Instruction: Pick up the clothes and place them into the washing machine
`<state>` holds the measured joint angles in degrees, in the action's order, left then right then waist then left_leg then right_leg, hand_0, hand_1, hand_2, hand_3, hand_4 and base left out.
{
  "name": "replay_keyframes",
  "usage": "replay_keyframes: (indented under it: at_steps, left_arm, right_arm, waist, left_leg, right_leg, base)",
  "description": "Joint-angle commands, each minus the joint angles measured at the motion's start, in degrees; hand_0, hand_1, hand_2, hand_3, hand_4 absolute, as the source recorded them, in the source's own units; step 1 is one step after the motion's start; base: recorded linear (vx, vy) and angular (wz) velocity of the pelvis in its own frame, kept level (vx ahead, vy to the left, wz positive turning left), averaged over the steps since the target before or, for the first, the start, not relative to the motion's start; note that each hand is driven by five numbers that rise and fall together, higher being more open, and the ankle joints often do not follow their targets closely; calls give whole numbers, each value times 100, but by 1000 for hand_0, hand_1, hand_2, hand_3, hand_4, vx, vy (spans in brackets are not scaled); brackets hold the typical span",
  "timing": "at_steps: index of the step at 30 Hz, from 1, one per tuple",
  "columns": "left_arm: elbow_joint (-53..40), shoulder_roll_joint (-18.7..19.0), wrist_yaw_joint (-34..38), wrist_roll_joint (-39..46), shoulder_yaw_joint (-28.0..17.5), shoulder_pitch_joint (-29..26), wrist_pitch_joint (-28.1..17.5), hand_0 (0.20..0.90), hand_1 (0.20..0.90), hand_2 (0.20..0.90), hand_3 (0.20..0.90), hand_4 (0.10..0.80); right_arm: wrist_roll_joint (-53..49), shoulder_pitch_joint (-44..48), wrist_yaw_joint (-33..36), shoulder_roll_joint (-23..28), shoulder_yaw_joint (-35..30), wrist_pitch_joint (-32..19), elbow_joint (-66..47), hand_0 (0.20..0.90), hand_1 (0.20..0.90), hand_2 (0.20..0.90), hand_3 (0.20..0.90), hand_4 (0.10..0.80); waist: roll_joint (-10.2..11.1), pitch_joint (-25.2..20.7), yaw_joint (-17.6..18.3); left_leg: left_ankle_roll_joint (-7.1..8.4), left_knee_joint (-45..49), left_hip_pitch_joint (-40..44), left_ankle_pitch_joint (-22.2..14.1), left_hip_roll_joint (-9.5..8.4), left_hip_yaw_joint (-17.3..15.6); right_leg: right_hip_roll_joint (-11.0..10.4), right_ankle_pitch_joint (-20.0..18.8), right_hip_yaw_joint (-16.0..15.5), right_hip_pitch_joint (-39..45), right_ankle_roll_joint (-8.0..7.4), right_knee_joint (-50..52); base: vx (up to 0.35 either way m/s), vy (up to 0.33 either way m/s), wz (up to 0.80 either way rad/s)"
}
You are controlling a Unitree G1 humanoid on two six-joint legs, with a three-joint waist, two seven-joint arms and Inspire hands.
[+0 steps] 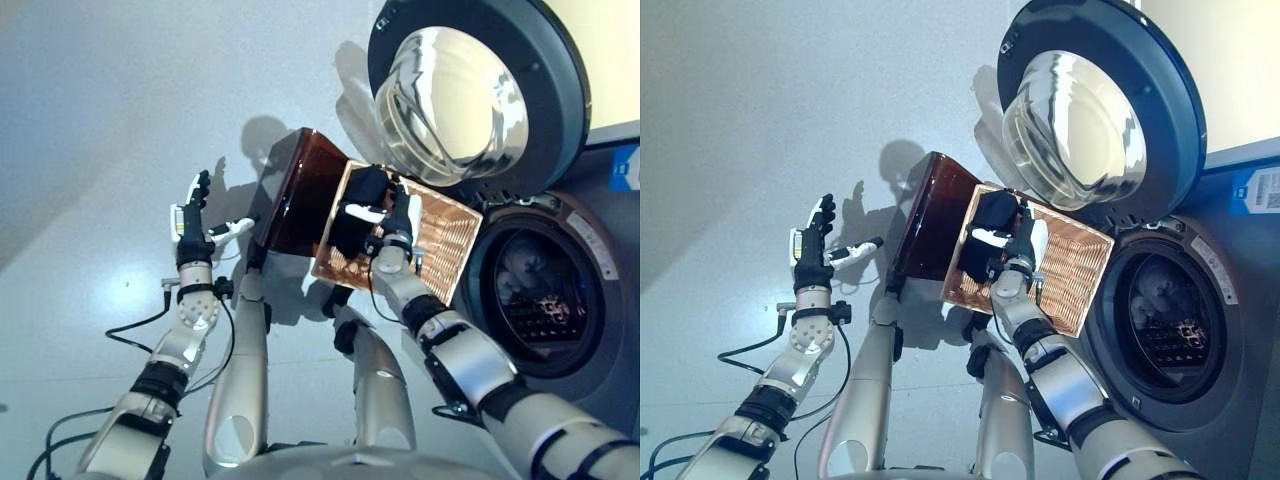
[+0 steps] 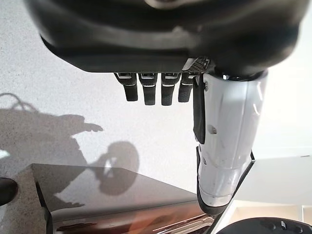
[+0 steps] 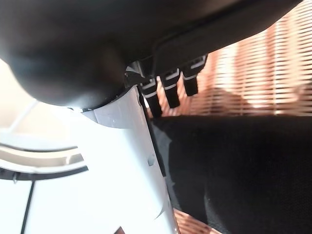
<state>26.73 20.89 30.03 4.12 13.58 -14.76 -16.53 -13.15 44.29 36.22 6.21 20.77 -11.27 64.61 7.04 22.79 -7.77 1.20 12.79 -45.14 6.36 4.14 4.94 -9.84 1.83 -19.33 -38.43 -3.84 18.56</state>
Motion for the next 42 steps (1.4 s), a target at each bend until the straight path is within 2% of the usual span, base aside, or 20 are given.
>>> replay_keyframes:
  at_steps: [1, 7, 8, 9, 10, 11, 17, 31, 32, 42]
  left_arm:
    - [-695, 136, 158, -238, -133, 270, -339, 900, 900, 900, 900, 800]
    - [-543, 138, 198, -183, -70, 291, -322, 900, 900, 900, 900, 800]
    - [-549, 158, 228, -191, -28, 268, -314, 900, 900, 900, 900, 800]
    - [-565, 159, 277, -190, -2, 285, -294, 900, 900, 900, 900, 800]
    - [-556, 159, 322, -190, 15, 282, -298, 900, 900, 900, 900, 800]
    - [-558, 164, 324, -192, 22, 277, -301, 900, 900, 900, 900, 800]
    - [-612, 218, 532, -388, 188, 346, -302, 900, 900, 900, 900, 800]
    - [-679, 255, 622, -356, 257, 315, -268, 900, 900, 900, 900, 800]
    - [-693, 260, 629, -355, 238, 328, -272, 900, 900, 900, 900, 800]
    - [-738, 336, 658, -344, 174, 387, -280, 900, 900, 900, 900, 800]
  right_arm:
    - [150, -176, 41, -70, 199, -76, 6, 900, 900, 900, 900, 800]
    - [263, -191, 295, -110, 133, -41, 54, 900, 900, 900, 900, 800]
    - [250, -162, 472, -117, 43, -52, 92, 900, 900, 900, 900, 800]
    - [84, -175, 616, -145, -142, -108, 135, 900, 900, 900, 900, 800]
    - [62, -191, 761, -169, -246, -169, 105, 900, 900, 900, 900, 800]
    - [64, -192, 768, -169, -253, -170, 98, 900, 900, 900, 900, 800]
    - [192, -475, 1228, -185, -474, -260, -173, 900, 900, 900, 900, 800]
    - [-53, -448, 1022, -293, -369, -277, 82, 900, 900, 900, 900, 800]
    - [-59, -441, 1018, -300, -355, -283, 98, 900, 900, 900, 900, 800]
    - [-124, -211, 991, -394, -242, -322, 91, 900, 900, 900, 900, 800]
  waist:
    - [125, -101, -43]
    - [161, -132, -34]
    - [147, -100, -25]
    - [125, -125, -4]
    - [107, -120, 2]
    - [106, -82, -8]
    - [24, -49, 113]
    - [-29, -23, 118]
    - [-33, -48, 109]
    - [-56, 44, -66]
  left_leg:
    - [210, 165, -97, -554, -305, -110]
    - [201, 147, -13, -554, -295, -111]
    - [157, 126, -62, -365, -314, -143]
    - [187, 149, 1, -551, -293, -116]
    - [181, 154, 4, -552, -289, -128]
    - [143, 154, -60, -374, -307, -167]
    - [129, 91, -11, -327, -266, -237]
    - [131, 103, -85, -300, -281, -227]
    - [168, 120, -38, -486, -264, -185]
    - [159, 109, -237, -466, -364, -116]
  right_leg:
    - [-59, -526, 208, 534, -425, -941]
    - [-30, -512, 216, 606, -421, -946]
    - [-55, -641, 166, 562, -374, -967]
    - [-22, -517, 229, 601, -417, -940]
    - [-20, -521, 240, 602, -418, -940]
    - [-50, -646, 190, 554, -370, -953]
    - [-50, -701, 258, 515, -378, -989]
    - [-76, -707, 291, 430, -372, -950]
    - [-53, -577, 331, 474, -422, -922]
    - [-98, -558, 181, 437, -465, -922]
  base:
    - [0, 0, 0]
    - [-19, 0, 0]
    - [-41, -7, 2]
    - [-48, 12, -2]
    - [-36, 14, -3]
    - [-109, 34, -6]
    - [-71, 33, -7]
    - [3, -3, -1]
    - [98, -25, 1]
    - [28, 1, 7]
